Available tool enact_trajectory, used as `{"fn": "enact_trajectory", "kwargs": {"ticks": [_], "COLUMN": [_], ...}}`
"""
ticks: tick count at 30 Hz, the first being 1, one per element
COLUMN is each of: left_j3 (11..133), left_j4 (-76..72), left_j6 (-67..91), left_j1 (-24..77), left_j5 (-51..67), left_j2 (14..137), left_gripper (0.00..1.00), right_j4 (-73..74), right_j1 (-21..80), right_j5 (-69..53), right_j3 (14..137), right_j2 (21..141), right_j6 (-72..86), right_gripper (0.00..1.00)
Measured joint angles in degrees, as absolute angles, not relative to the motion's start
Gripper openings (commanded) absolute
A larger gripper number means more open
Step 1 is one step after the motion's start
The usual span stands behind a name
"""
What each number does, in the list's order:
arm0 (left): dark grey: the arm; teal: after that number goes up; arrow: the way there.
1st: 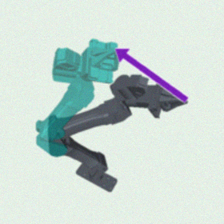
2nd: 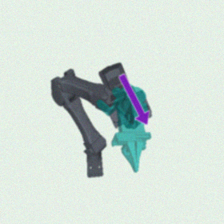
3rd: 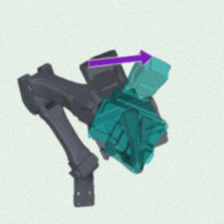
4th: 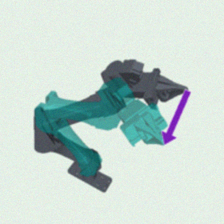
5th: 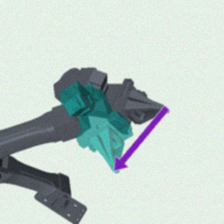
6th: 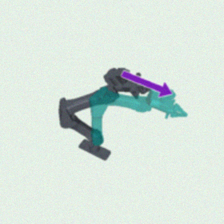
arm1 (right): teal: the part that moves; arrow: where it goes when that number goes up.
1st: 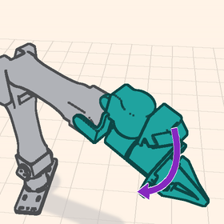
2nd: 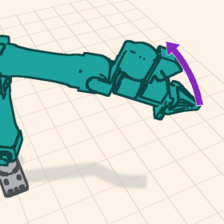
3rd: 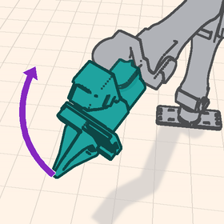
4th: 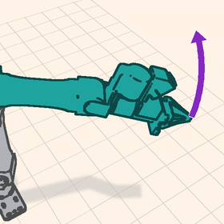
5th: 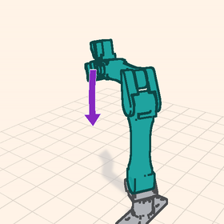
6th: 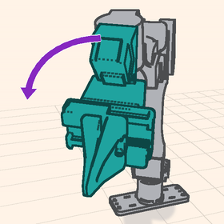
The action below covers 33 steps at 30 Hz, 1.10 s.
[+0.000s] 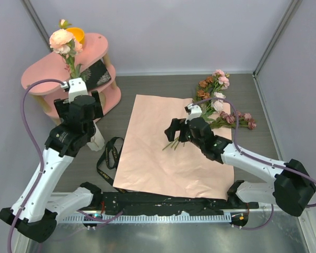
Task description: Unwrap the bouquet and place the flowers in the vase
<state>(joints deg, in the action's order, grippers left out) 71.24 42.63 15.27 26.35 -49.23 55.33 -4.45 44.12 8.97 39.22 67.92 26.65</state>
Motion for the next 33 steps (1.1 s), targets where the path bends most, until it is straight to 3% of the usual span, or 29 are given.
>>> {"fn": "enact_trajectory", "kwargs": {"ticks": [5,12,20,33], "left_j3": [76.6,79.2,73.3,63.5], "left_j4": [47.0,46.7,38.3,35.3], "left_j6": [17.3,19.7,24.1,30.7], "left_j1": [26.3,26.3,26.3,26.3], "left_j5": [-45.1,-27.8,-4.5,15.3], "left_j2": [54.8,46.6,42.9,47.9], "left_gripper": [1.0,1.0,0.98,0.98], "right_j4": [-1.7,2.6,2.4,-1.7], "right_j1": [38.0,25.0,24.9,24.9], "right_j5": [10.9,12.3,16.5,19.0], "right_j3": [40.7,40.9,47.7,58.8], "right_j2": [71.0,77.5,88.4,104.4], "right_j6": [32.1,38.7,38.9,38.5], "right_gripper": [0.91,0.63,0.38,0.33]}}
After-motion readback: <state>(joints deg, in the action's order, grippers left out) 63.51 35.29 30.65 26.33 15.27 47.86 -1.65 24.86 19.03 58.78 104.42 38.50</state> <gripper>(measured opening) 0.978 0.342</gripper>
